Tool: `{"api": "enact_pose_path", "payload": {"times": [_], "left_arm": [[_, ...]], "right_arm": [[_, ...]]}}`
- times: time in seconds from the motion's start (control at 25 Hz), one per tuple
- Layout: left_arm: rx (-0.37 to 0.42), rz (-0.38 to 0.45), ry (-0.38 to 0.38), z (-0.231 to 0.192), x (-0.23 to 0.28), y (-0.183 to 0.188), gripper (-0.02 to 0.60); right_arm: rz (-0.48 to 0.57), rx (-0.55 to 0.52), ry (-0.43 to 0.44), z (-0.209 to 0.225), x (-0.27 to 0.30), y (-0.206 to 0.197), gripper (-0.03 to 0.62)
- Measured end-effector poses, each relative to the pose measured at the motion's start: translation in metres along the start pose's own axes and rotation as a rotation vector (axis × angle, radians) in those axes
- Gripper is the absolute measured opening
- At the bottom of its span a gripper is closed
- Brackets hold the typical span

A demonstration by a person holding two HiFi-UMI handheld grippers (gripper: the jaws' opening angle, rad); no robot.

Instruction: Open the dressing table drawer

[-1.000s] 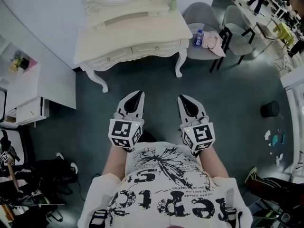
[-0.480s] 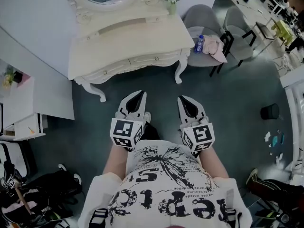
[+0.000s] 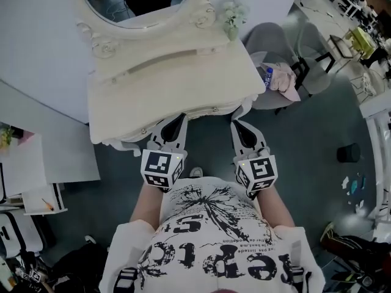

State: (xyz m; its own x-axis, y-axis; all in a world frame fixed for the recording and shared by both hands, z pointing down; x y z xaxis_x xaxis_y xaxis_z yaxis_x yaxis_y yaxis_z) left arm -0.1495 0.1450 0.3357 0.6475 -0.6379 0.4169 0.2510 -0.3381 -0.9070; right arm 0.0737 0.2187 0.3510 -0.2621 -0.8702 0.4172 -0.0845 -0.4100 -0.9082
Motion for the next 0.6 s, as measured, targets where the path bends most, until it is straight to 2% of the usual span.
{"api": "enact_pose_path", "payload": {"times": [0.2, 0.4, 0.6], "left_arm": [[-0.027, 0.007, 0.009, -0.054, 0.030, 0.016, 0.006], [-0.045, -0.006, 0.044, -0.083, 0.064, 0.025, 0.006], [-0.082, 0.011, 0.118, -0.103, 0.109, 0.036, 0.006]], "right_arm": [[-0.017, 0.026, -0.002, 0.010, 0.061, 0.026, 0.015], [-0.040, -0.021, 0.017, 0.037, 0.114, 0.044, 0.015], [-0.049, -0.062, 0.103, 0.081, 0.180, 0.059, 0.015]]}}
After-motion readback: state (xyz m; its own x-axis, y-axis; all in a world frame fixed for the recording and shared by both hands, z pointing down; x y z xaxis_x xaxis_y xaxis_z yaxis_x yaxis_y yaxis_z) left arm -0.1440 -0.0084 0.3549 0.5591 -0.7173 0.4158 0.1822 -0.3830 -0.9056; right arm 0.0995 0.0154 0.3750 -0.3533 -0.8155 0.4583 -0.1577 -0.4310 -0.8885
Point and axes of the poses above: the fingertips, and each gripper's own axes: x forward along the fingers, z to its right, y out of its top, the point moved 10 cm from there along -x, backward along the fingers, and after that the axes turned 12 degrees about -z, right-handed, at the moved point
